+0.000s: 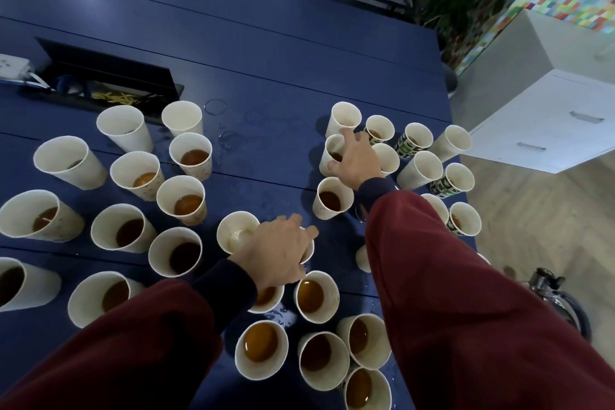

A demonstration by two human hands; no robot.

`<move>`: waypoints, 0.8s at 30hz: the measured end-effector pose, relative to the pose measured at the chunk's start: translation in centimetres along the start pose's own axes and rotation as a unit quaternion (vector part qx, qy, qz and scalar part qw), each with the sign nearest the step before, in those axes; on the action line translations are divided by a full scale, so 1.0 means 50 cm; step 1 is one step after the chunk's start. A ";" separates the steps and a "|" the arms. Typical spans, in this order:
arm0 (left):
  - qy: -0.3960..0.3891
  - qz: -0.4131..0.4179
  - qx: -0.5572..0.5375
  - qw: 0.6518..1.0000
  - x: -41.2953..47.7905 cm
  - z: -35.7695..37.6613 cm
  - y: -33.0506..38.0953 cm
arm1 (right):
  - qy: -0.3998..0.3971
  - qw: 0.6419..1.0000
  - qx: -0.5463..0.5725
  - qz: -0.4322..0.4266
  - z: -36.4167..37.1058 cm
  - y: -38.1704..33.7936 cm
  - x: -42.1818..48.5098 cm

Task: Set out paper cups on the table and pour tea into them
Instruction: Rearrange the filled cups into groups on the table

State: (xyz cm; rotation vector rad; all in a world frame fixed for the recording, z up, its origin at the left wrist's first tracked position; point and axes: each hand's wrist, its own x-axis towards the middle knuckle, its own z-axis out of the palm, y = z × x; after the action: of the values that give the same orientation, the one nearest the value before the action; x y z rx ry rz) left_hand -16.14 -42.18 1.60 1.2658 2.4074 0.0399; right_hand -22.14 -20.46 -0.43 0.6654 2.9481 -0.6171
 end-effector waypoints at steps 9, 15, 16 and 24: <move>0.063 -0.053 -0.141 0.987 0.003 -0.072 -0.021 | 0.101 0.976 0.168 -0.092 -0.045 -0.024 -0.181; 0.136 -0.076 -0.157 0.975 0.003 -0.137 -0.009 | -0.010 0.970 0.225 -0.088 -0.030 -0.021 -0.326; 0.141 -0.076 -0.155 0.975 -0.001 -0.142 0.001 | -0.018 0.968 0.232 -0.092 -0.026 -0.024 -0.341; 0.143 -0.083 -0.157 0.974 -0.039 -0.121 0.089 | 0.038 0.964 0.234 -0.120 -0.031 -0.022 -0.388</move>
State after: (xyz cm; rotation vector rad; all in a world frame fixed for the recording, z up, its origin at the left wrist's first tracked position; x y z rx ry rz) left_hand -13.98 -40.11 8.74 0.9643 2.6054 0.5685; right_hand -4.99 -28.54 4.11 0.3581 2.9925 -1.3663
